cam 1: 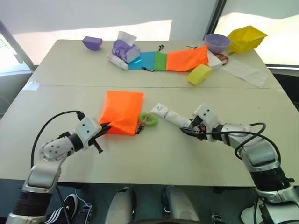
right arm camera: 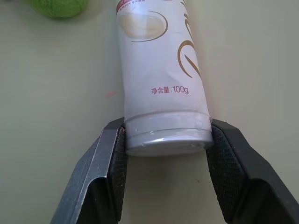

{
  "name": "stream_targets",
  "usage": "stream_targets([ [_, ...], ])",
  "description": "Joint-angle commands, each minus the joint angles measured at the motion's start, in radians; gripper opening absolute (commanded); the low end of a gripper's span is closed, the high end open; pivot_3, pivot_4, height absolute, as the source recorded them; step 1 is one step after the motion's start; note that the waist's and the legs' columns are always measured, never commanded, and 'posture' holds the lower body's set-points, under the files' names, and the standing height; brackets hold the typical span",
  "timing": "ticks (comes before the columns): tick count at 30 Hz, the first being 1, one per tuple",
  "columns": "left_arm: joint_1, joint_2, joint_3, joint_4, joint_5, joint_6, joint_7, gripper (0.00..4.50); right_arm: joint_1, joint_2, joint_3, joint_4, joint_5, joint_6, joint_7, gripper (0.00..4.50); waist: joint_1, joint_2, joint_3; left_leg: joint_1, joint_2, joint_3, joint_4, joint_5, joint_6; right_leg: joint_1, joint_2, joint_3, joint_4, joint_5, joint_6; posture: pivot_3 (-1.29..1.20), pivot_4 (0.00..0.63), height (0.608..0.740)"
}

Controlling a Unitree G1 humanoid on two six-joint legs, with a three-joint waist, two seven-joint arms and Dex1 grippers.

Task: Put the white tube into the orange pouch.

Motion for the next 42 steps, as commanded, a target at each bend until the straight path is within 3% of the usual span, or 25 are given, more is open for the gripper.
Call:
stream_targets([
  [1, -0.012, -0.002, 0.010, -0.034, -0.012, 0.006, 0.007, 0.00, -0.029, 0.002, -0.071, -0.064, 0.075, 0.015, 0.025, 2.11, 0.000, 0.000, 0.000, 0.000, 0.000, 0.000, 0.000, 0.000, 0.000, 0.000, 0.000, 0.000, 0.000, 0.000, 0.000, 0.00, 0.150, 0.740],
  [10, -0.036, -0.014, 0.008, -0.036, -0.015, 0.025, 0.009, 0.00, 0.083, -0.138, -0.134, -0.175, 0.215, -0.007, 0.199, 2.11, 0.003, 0.000, 0.000, 0.000, 0.001, 0.000, 0.006, -0.001, 0.001, 0.002, 0.001, 0.000, 0.002, 0.000, 0.001, 0.00, 0.150, 0.740],
  [15, -0.038, -0.015, 0.004, -0.038, -0.013, 0.028, 0.008, 0.00, 0.111, -0.139, -0.060, -0.136, 0.145, -0.052, 0.167, 2.11, -0.002, 0.000, 0.000, 0.000, 0.001, 0.001, 0.008, -0.001, 0.001, 0.003, 0.001, 0.001, 0.002, 0.002, 0.001, 0.00, 0.150, 0.740],
  [20, -0.035, -0.015, 0.007, -0.042, -0.014, 0.032, 0.009, 0.00, 0.121, -0.124, -0.114, -0.159, 0.217, -0.037, 0.181, 2.11, 0.002, 0.000, 0.000, 0.000, 0.001, 0.001, 0.008, 0.000, 0.003, 0.003, 0.001, 0.001, 0.002, 0.003, 0.001, 0.00, 0.150, 0.740],
  [23, -0.034, -0.016, 0.004, -0.049, -0.012, 0.034, 0.011, 0.00, 0.125, -0.130, -0.133, -0.190, 0.254, -0.033, 0.197, 1.88, 0.002, 0.000, 0.000, 0.000, 0.001, 0.001, 0.009, 0.000, 0.003, 0.003, 0.001, 0.001, 0.002, 0.003, 0.001, 0.00, 0.150, 0.740],
  [25, -0.042, -0.017, 0.005, -0.053, -0.015, 0.045, 0.013, 0.00, 0.139, -0.137, -0.148, -0.270, 0.345, -0.011, 0.252, 1.88, 0.002, 0.000, 0.000, 0.000, 0.001, 0.001, 0.009, 0.000, 0.003, 0.003, 0.001, 0.001, 0.002, 0.003, 0.001, 0.00, 0.150, 0.740],
  [27, -0.046, -0.017, 0.005, -0.053, -0.013, 0.049, 0.016, 0.00, 0.170, -0.174, -0.115, -0.345, 0.390, 0.019, 0.300, 1.88, 0.002, 0.000, 0.000, 0.000, 0.002, 0.001, 0.009, 0.000, 0.003, 0.002, 0.002, 0.001, 0.002, 0.003, 0.001, 0.00, 0.150, 0.740],
  [30, -0.050, -0.016, 0.002, -0.053, -0.005, 0.049, 0.020, 0.00, 0.187, -0.186, -0.018, -0.363, 0.319, -0.015, 0.276, 1.88, 0.001, -0.001, 0.000, 0.000, 0.003, 0.001, 0.008, 0.000, 0.003, 0.003, 0.002, 0.001, 0.002, 0.003, 0.001, 0.00, 0.150, 0.740],
  [32, -0.047, -0.015, 0.001, -0.069, -0.004, 0.056, 0.024, 0.00, 0.167, -0.109, 0.058, -0.311, 0.248, -0.048, 0.189, 1.88, -0.002, -0.002, -0.001, 0.000, 0.003, 0.001, 0.009, 0.000, 0.003, 0.003, 0.002, 0.001, 0.002, 0.003, 0.001, 0.00, 0.150, 0.740],
  [37, -0.043, -0.005, 0.006, -0.091, -0.006, 0.075, 0.024, 0.00, 0.155, -0.032, 0.219, -0.282, 0.142, -0.092, 0.140, 1.88, 0.001, -0.002, 0.000, 0.000, 0.003, 0.002, 0.010, 0.001, 0.004, 0.003, 0.002, 0.001, 0.002, 0.004, -0.001, 0.00, 0.150, 0.740],
  [42, -0.063, -0.008, 0.019, -0.117, -0.022, 0.117, 0.034, 0.00, 0.108, 0.073, 0.251, -0.188, 0.086, -0.105, 0.051, 1.88, 0.000, -0.003, -0.001, 0.000, 0.003, 0.002, 0.010, 0.001, 0.004, 0.003, 0.002, 0.001, 0.002, 0.004, -0.001, 0.00, 0.150, 0.740],
])
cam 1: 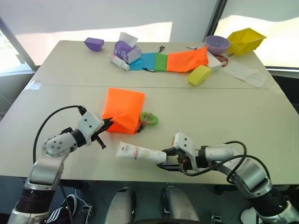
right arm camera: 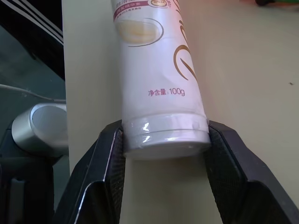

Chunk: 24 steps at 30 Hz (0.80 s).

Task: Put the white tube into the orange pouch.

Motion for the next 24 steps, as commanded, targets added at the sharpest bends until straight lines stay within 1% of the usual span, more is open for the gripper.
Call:
stream_targets([
  [1, -0.020, 0.006, 0.023, -0.061, -0.022, 0.028, 0.011, 0.00, -0.052, 0.056, 0.000, 0.068, -0.071, -0.058, -0.081, 1.88, -0.003, 0.000, 0.000, 0.000, 0.000, 0.000, 0.000, 0.000, 0.000, 0.000, 0.000, 0.000, 0.000, 0.000, 0.000, 0.00, 0.150, 0.740],
  [2, -0.019, 0.006, 0.024, -0.071, -0.028, 0.041, 0.012, 0.00, -0.064, 0.073, 0.000, 0.086, -0.086, -0.059, -0.101, 1.88, -0.003, 0.000, 0.000, 0.000, 0.000, 0.000, 0.000, 0.000, 0.000, 0.000, 0.000, 0.000, 0.000, 0.000, 0.000, 0.00, 0.150, 0.740],
  [4, -0.017, 0.011, 0.023, -0.088, -0.030, 0.059, 0.011, 0.00, -0.076, 0.137, -0.027, 0.092, -0.063, 0.001, -0.157, 1.88, -0.002, 0.000, 0.000, 0.000, 0.000, 0.000, 0.000, 0.000, 0.000, 0.000, 0.000, 0.000, 0.000, 0.000, -0.001, 0.00, 0.150, 0.740],
  [6, -0.017, 0.013, 0.022, -0.101, -0.035, 0.082, 0.013, 0.00, -0.076, 0.159, -0.016, 0.065, -0.063, 0.026, -0.178, 1.88, -0.001, 0.000, 0.000, 0.000, 0.000, 0.000, 0.000, 0.000, 0.000, 0.000, 0.000, 0.000, 0.000, 0.000, -0.001, 0.00, 0.150, 0.740],
  [9, -0.019, 0.006, 0.023, -0.123, -0.048, 0.124, 0.024, 0.00, -0.072, 0.214, -0.040, 0.032, -0.037, 0.086, -0.231, 1.88, -0.001, 0.000, 0.000, 0.000, 0.000, 0.000, 0.000, 0.000, 0.000, -0.001, 0.000, 0.000, 0.000, 0.001, 0.000, 0.00, 0.150, 0.740],
  [11, -0.017, 0.002, 0.018, -0.134, -0.053, 0.147, 0.028, 0.00, -0.075, 0.232, -0.050, 0.022, -0.043, 0.125, -0.266, 1.88, -0.002, 0.000, 0.000, 0.000, 0.000, 0.000, 0.000, 0.000, 0.000, -0.001, 0.000, 0.000, 0.000, 0.001, 0.000, 0.00, 0.150, 0.740],
  [13, -0.020, -0.012, 0.016, -0.143, -0.068, 0.176, 0.039, 0.00, -0.086, 0.262, -0.070, -0.002, -0.025, 0.196, -0.303, 1.88, -0.002, 0.000, 0.000, 0.000, 0.000, 0.000, 0.000, 0.000, 0.000, -0.001, 0.000, 0.000, 0.000, 0.001, 0.000, 0.00, 0.150, 0.740],
  [17, -0.039, -0.043, 0.010, -0.154, -0.096, 0.235, 0.063, 0.00, -0.125, 0.364, -0.099, -0.010, -0.004, 0.293, -0.393, 1.88, -0.002, 0.000, 0.000, 0.000, 0.000, 0.000, 0.000, 0.000, 0.000, -0.002, 0.000, 0.000, 0.002, 0.001, -0.001, 0.00, 0.150, 0.740],
  [21, -0.038, -0.051, -0.012, -0.164, -0.093, 0.257, 0.067, 0.00, -0.156, 0.436, -0.136, 0.034, -0.003, 0.322, -0.450, 1.88, -0.003, 0.000, 0.000, 0.000, 0.000, 0.000, 0.000, 0.000, 0.000, -0.002, 0.000, 0.000, 0.002, 0.001, -0.001, 0.00, 0.150, 0.740],
  [24, -0.034, -0.053, -0.010, -0.168, -0.101, 0.270, 0.068, 0.00, -0.182, 0.474, -0.167, 0.043, 0.020, 0.356, -0.468, 1.88, -0.003, 0.000, 0.000, -0.001, 0.000, 0.000, 0.000, 0.000, 0.000, -0.002, 0.000, 0.000, 0.002, 0.001, -0.001, 0.00, 0.150, 0.740],
])
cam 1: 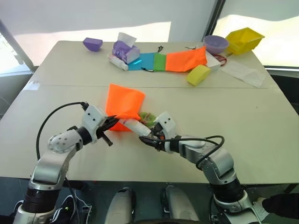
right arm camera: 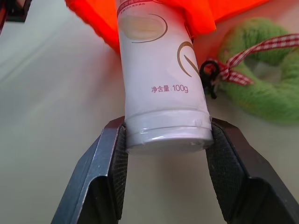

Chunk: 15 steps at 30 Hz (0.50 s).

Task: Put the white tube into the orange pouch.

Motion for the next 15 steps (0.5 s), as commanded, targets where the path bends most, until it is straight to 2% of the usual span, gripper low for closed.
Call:
stream_targets([
  [1, -0.001, 0.002, 0.002, -0.045, -0.010, 0.002, 0.007, 0.00, -0.035, 0.043, -0.059, -0.017, 0.046, 0.039, -0.023, 1.88, 0.001, 0.000, 0.000, 0.000, 0.000, 0.000, 0.000, 0.000, 0.000, 0.000, 0.000, 0.000, 0.000, 0.000, 0.000, 0.00, 0.150, 0.740],
  [4, -0.006, -0.003, 0.005, -0.043, -0.011, 0.002, 0.013, 0.00, -0.051, 0.047, -0.064, -0.029, 0.078, 0.116, -0.018, 1.88, -0.001, 0.000, 0.000, 0.000, 0.000, 0.000, 0.000, 0.000, 0.000, 0.000, 0.000, 0.000, 0.000, 0.000, 0.000, 0.00, 0.150, 0.740],
  [9, -0.029, -0.038, -0.004, -0.036, -0.020, 0.011, 0.034, 0.00, -0.117, 0.048, 0.053, 0.037, 0.038, 0.103, -0.019, 1.88, -0.005, 0.000, 0.000, 0.000, 0.000, 0.000, 0.000, 0.000, 0.000, 0.000, 0.000, 0.000, 0.000, 0.000, 0.000, 0.00, 0.150, 0.740],
  [15, -0.039, -0.059, -0.006, -0.046, -0.043, 0.041, 0.048, 0.00, -0.190, 0.176, 0.019, 0.136, 0.010, 0.084, -0.116, 1.88, -0.004, 0.000, 0.000, 0.000, 0.000, 0.000, 0.000, 0.000, 0.000, -0.002, 0.001, 0.000, 0.002, 0.000, 0.000, 0.00, 0.150, 0.740],
])
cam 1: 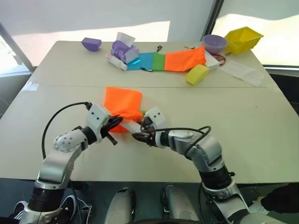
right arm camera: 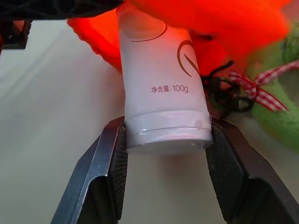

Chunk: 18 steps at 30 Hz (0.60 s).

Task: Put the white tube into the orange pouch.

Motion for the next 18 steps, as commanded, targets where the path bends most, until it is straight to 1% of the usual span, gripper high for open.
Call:
stream_targets([
  [1, -0.011, -0.005, 0.002, -0.042, -0.019, 0.002, 0.006, 0.00, -0.033, 0.053, -0.011, -0.003, 0.000, -0.023, -0.028, 1.88, 0.000, 0.000, 0.000, 0.000, 0.000, 0.000, 0.000, 0.000, 0.000, 0.000, 0.000, 0.000, 0.000, 0.000, 0.000, 0.00, 0.150, 0.740],
  [3, -0.010, -0.007, -0.003, -0.044, -0.020, 0.004, 0.007, 0.00, -0.035, 0.053, 0.007, 0.008, -0.014, -0.033, -0.036, 1.88, 0.000, 0.000, 0.000, 0.000, 0.000, 0.000, 0.000, 0.000, 0.000, 0.000, 0.000, 0.000, 0.000, 0.000, 0.000, 0.00, 0.150, 0.740],
  [6, -0.008, -0.003, -0.001, -0.048, -0.023, 0.005, 0.008, 0.00, -0.047, 0.075, -0.040, 0.048, -0.046, -0.049, -0.095, 1.88, 0.000, 0.000, 0.000, 0.000, 0.000, 0.000, 0.000, 0.000, 0.000, 0.000, 0.000, 0.000, -0.001, 0.000, 0.000, 0.00, 0.150, 0.740],
  [10, 0.001, 0.004, 0.009, -0.047, -0.023, 0.002, 0.007, 0.00, -0.020, 0.039, -0.043, -0.017, -0.011, -0.002, -0.060, 1.88, 0.002, 0.000, 0.000, 0.000, 0.000, 0.000, 0.000, 0.000, 0.000, 0.000, 0.000, 0.000, 0.000, 0.000, 0.000, 0.00, 0.150, 0.740],
  [14, 0.006, 0.002, 0.014, -0.048, -0.027, 0.002, 0.011, 0.00, -0.017, 0.083, -0.115, -0.024, 0.011, 0.051, -0.096, 1.88, 0.001, 0.000, 0.000, 0.000, 0.000, 0.000, 0.000, 0.000, 0.000, 0.000, 0.000, 0.000, 0.000, 0.000, 0.000, 0.00, 0.150, 0.740],
  [16, 0.011, -0.001, 0.011, -0.050, -0.027, 0.001, 0.013, 0.00, -0.013, 0.125, -0.150, -0.022, 0.016, 0.068, -0.126, 1.88, 0.001, 0.000, 0.000, 0.000, 0.000, 0.000, 0.000, 0.000, 0.000, 0.000, 0.000, 0.000, 0.000, 0.000, 0.000, 0.00, 0.150, 0.740],
  [18, 0.006, -0.004, 0.012, -0.058, -0.034, 0.011, 0.018, 0.00, 0.003, 0.109, -0.153, -0.047, 0.029, 0.102, -0.117, 1.88, 0.001, 0.000, 0.000, 0.000, 0.000, 0.000, 0.000, 0.000, 0.000, -0.001, 0.000, 0.000, 0.000, 0.000, 0.000, 0.00, 0.150, 0.740],
])
